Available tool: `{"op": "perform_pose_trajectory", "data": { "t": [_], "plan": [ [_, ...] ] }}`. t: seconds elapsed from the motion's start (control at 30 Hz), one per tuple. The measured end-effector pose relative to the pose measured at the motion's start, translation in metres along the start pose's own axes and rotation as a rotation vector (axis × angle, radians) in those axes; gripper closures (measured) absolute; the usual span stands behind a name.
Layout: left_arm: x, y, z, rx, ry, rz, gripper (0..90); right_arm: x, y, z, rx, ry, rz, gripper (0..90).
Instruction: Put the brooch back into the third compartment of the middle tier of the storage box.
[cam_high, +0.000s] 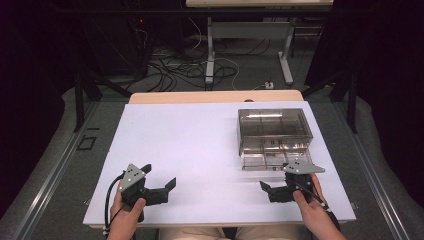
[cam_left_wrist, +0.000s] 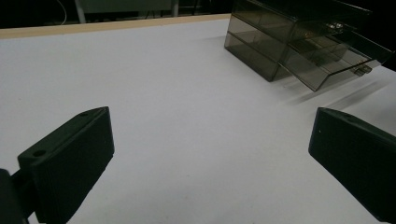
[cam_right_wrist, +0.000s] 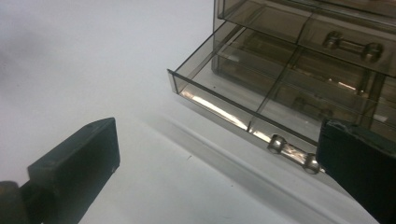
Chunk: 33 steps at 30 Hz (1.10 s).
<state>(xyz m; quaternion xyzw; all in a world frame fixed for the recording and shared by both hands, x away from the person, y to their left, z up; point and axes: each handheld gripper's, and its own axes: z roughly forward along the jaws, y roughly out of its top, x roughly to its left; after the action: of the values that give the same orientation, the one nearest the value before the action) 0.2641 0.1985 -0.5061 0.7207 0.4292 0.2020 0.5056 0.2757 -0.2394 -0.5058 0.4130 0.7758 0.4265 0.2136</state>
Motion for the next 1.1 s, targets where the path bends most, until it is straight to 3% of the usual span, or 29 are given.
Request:
{"op": "perform_pose_trajectory", "data": {
  "t": [0.07, 0.2, 0.4, 0.7, 1.1],
  "plan": [
    [0.0, 0.0, 0.0, 0.001, -0.001, 0.0, 0.3, 0.002, -0.001, 0.001, 0.014, 0.008, -0.003, 0.0],
    [0.001, 0.0, -0.001, 0.01, -0.006, 0.005, 0.3, 0.006, -0.004, 0.002, -0.017, 0.013, 0.006, 0.0],
    [0.001, 0.0, -0.001, 0.011, -0.006, 0.008, 0.3, 0.011, -0.008, 0.004, -0.037, 0.024, -0.026, 0.0],
    [0.001, 0.0, -0.001, 0.014, -0.005, 0.016, 0.3, 0.017, -0.014, 0.008, -0.031, 0.053, -0.054, 0.0],
    [0.002, 0.0, -0.001, 0.014, -0.007, 0.009, 0.4, 0.019, -0.019, 0.011, -0.012, 0.074, -0.051, 0.9]
  ]
}}
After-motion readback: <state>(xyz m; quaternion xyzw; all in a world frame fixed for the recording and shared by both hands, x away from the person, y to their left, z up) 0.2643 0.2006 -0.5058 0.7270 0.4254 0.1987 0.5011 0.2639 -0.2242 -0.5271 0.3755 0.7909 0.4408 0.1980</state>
